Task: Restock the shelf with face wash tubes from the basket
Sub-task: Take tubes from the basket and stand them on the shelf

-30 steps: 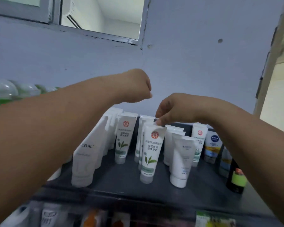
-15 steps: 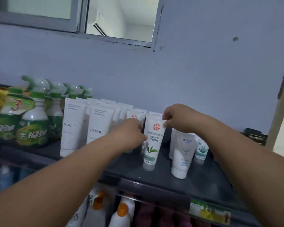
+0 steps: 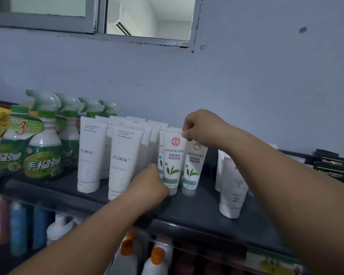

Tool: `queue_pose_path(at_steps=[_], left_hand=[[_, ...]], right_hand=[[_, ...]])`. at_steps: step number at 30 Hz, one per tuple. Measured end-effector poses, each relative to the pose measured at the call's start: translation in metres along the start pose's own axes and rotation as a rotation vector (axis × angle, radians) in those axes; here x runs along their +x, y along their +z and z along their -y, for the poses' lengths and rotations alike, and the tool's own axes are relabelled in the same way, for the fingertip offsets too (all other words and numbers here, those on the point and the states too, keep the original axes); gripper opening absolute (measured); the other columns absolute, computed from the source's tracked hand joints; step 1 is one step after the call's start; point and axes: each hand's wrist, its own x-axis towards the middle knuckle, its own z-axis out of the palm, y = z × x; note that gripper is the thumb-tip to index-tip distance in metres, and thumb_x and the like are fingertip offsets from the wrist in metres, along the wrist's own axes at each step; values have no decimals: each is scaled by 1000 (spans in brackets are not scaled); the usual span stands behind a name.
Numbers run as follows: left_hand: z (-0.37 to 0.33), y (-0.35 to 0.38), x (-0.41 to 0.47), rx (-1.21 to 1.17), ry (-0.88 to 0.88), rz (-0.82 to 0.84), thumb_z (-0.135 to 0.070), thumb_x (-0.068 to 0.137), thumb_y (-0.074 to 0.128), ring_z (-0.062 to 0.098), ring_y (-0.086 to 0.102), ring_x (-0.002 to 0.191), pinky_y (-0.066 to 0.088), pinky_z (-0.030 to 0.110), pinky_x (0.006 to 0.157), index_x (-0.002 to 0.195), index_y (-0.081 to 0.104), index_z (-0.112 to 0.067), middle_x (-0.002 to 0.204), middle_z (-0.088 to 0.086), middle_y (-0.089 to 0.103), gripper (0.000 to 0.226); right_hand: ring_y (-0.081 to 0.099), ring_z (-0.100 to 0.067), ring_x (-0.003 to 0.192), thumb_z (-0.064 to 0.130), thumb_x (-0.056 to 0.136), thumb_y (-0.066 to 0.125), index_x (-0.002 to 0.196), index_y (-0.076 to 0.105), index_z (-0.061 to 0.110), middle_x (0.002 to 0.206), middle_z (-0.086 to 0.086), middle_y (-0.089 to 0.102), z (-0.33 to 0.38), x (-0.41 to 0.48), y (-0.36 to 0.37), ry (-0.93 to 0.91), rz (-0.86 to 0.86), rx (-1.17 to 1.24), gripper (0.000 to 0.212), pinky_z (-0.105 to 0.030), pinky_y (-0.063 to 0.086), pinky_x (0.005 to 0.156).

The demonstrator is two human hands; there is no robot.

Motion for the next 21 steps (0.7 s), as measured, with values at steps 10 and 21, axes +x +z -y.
queue_pose_path(at_steps=[10, 21], left_hand=[[1, 13, 19, -98, -63, -4, -32, 66, 79, 20, 65, 93, 52, 36, 87, 106, 55, -18, 102, -2, 68, 49], [1, 17, 28, -10, -34, -14, -26, 76, 74, 22, 64, 95, 51, 32, 84, 107, 57, -16, 105, 1, 67, 37]], right_hand=[[67, -22, 81, 21, 87, 67, 85, 67, 19, 89, 1, 72, -6, 14, 15, 75, 40, 60, 3, -41, 54, 88], [57, -20, 104, 24, 84, 74, 120, 62, 14, 116, -1, 60, -37, 12, 5, 139, 104, -87, 39, -27, 43, 80]])
